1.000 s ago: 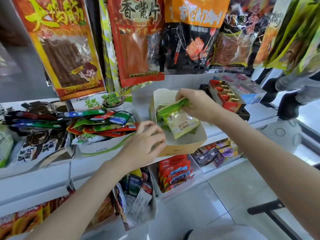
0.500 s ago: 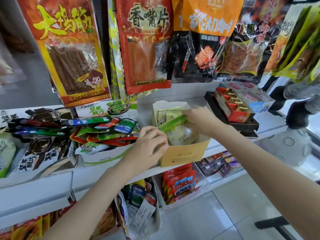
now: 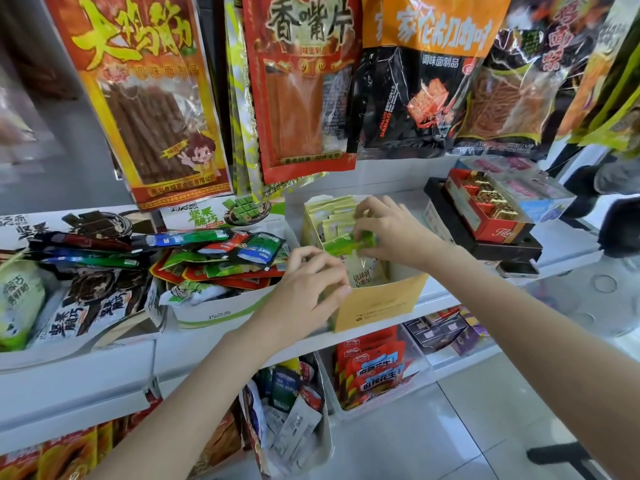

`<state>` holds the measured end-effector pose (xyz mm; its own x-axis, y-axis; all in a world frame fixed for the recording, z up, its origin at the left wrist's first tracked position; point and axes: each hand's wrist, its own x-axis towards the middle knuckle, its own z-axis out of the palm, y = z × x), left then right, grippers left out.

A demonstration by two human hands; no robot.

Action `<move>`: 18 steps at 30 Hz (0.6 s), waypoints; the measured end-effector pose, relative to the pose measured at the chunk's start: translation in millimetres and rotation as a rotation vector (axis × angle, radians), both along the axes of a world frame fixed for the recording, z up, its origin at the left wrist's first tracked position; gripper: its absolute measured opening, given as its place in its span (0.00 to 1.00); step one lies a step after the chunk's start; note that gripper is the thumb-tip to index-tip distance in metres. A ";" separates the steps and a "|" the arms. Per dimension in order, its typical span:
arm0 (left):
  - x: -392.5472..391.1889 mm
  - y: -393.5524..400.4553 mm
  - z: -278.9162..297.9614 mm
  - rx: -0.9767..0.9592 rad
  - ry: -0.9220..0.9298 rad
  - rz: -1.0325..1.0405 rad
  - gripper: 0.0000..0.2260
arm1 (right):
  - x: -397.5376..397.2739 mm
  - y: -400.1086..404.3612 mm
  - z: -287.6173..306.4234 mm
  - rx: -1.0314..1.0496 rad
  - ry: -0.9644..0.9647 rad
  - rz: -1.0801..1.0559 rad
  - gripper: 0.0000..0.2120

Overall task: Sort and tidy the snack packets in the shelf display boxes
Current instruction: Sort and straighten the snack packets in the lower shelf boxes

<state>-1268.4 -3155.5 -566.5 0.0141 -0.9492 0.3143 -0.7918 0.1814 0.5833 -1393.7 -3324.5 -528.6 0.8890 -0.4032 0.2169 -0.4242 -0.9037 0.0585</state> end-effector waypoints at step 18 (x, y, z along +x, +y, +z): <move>2.9 1.1 1.6 -0.005 -0.007 -0.018 0.07 | 11.9 2.1 -0.8 0.399 -0.092 -0.061 0.16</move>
<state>-1265.5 -3154.5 -564.9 -0.0047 -0.9479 0.3186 -0.7923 0.1979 0.5771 -1381.8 -3322.3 -529.5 0.8450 -0.5233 0.1103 -0.4651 -0.8208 -0.3315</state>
